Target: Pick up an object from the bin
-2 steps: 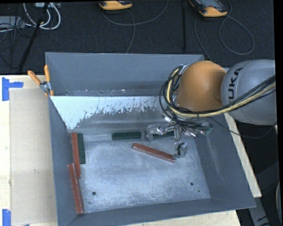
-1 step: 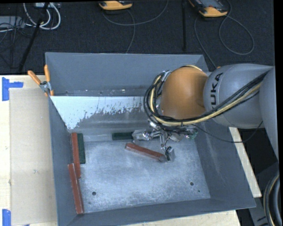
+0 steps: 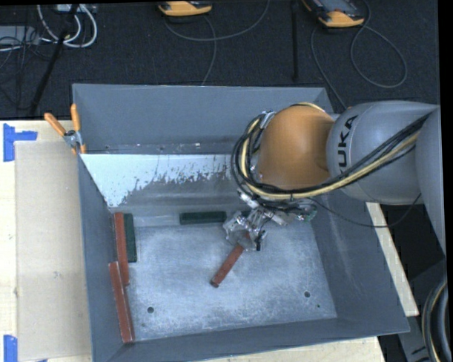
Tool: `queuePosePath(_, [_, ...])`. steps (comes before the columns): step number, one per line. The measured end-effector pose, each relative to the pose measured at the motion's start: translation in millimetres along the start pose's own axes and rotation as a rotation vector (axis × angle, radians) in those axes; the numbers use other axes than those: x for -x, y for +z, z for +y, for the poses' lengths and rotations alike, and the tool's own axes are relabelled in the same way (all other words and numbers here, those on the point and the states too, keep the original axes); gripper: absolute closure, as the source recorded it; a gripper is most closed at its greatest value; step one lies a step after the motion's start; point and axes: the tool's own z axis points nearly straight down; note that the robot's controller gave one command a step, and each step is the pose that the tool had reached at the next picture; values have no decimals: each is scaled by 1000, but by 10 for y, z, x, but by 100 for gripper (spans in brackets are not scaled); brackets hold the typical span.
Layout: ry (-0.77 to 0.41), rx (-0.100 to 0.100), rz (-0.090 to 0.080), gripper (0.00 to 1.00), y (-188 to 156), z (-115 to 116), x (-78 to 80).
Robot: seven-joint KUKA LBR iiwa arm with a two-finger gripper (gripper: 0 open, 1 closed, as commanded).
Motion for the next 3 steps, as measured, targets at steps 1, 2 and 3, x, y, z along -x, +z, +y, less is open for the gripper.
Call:
queuePosePath(1, [0,1,0,0,18,8,-4])
queuePosePath(2, [-61,4,4,0,-55,408,172])
queuePosePath(3, [-26,1,2,0,-252,253,158])
